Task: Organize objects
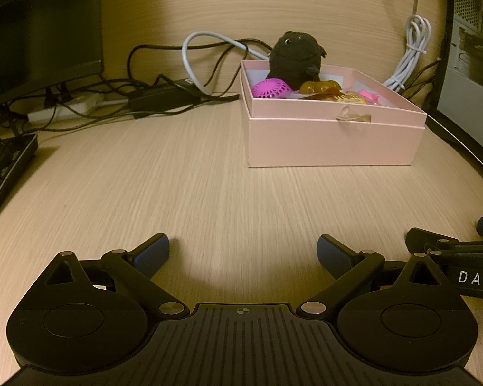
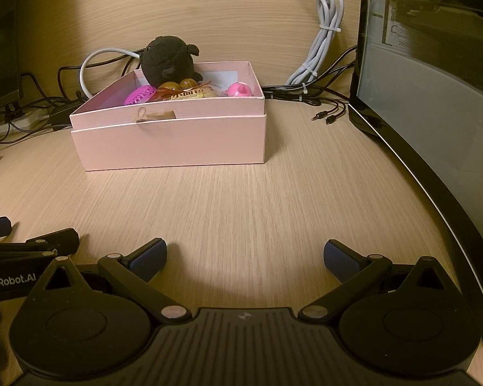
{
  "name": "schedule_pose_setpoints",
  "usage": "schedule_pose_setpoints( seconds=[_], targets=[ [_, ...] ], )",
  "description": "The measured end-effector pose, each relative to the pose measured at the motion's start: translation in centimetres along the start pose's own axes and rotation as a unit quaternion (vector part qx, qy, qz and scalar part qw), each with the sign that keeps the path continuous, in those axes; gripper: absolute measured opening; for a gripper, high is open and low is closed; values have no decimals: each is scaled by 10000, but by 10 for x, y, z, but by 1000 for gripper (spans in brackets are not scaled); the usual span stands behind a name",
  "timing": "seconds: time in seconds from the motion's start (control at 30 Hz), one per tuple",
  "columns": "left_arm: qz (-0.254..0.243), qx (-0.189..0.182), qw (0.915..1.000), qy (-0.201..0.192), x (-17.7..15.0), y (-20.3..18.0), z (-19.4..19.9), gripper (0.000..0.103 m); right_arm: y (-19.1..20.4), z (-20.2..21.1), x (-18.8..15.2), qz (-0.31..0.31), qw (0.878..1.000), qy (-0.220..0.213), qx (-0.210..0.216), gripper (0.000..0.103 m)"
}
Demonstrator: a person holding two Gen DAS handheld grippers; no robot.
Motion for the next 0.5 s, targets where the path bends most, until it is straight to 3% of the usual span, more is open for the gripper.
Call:
schedule_pose_setpoints(
  seconds=[0.5],
  targets=[
    [-16, -40, 10000, -4, 0, 0, 0, 101, 0, 1, 0, 2, 10000, 1, 3, 103]
  ],
)
Point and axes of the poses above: each gripper's, at about its wrist camera, not at the fingertips, and z roughly against the way its jaws point, y to its left, x to its top, the point moved 4 cm from there along -z, roughly the way its jaws point, and after that the axes turned 4 degrees about x, right-handed, at the moved point
